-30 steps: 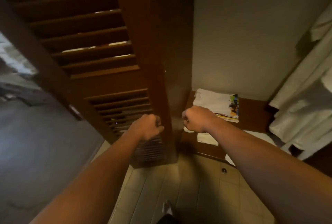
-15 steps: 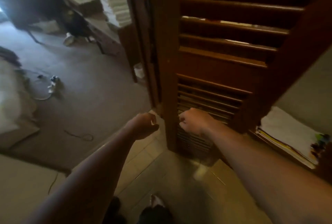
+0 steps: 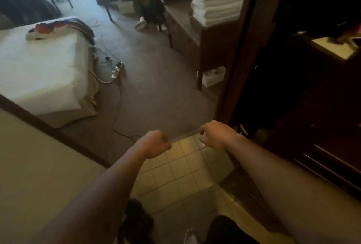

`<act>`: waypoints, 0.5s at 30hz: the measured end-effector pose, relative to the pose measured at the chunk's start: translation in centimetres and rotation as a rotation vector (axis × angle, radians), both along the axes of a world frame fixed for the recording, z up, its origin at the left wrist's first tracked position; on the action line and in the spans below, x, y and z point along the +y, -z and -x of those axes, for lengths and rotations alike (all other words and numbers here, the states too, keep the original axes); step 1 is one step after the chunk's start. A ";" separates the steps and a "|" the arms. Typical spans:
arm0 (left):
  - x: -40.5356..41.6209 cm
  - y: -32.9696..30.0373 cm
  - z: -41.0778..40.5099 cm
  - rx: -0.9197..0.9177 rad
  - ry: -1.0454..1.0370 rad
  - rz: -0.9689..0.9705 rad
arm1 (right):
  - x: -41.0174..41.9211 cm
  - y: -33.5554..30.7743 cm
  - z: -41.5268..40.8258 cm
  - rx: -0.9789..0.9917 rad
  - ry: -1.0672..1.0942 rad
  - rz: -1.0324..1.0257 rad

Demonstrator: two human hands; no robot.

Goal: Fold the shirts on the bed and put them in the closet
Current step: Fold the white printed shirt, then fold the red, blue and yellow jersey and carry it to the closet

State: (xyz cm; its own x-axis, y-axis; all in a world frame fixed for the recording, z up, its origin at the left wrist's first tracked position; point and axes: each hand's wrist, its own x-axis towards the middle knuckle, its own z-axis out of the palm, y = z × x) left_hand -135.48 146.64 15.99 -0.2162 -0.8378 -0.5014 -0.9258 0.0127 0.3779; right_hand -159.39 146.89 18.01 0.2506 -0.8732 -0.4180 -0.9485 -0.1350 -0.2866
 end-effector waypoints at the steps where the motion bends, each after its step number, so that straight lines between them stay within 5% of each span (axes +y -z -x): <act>1: -0.8 0.2 -0.6 0.012 -0.020 -0.008 | -1.3 0.1 -0.5 0.001 -0.020 -0.004; 15: -19.0 2.7 -8.4 0.022 -0.278 -0.029 | -25.6 4.8 -9.6 -0.017 -0.204 -0.089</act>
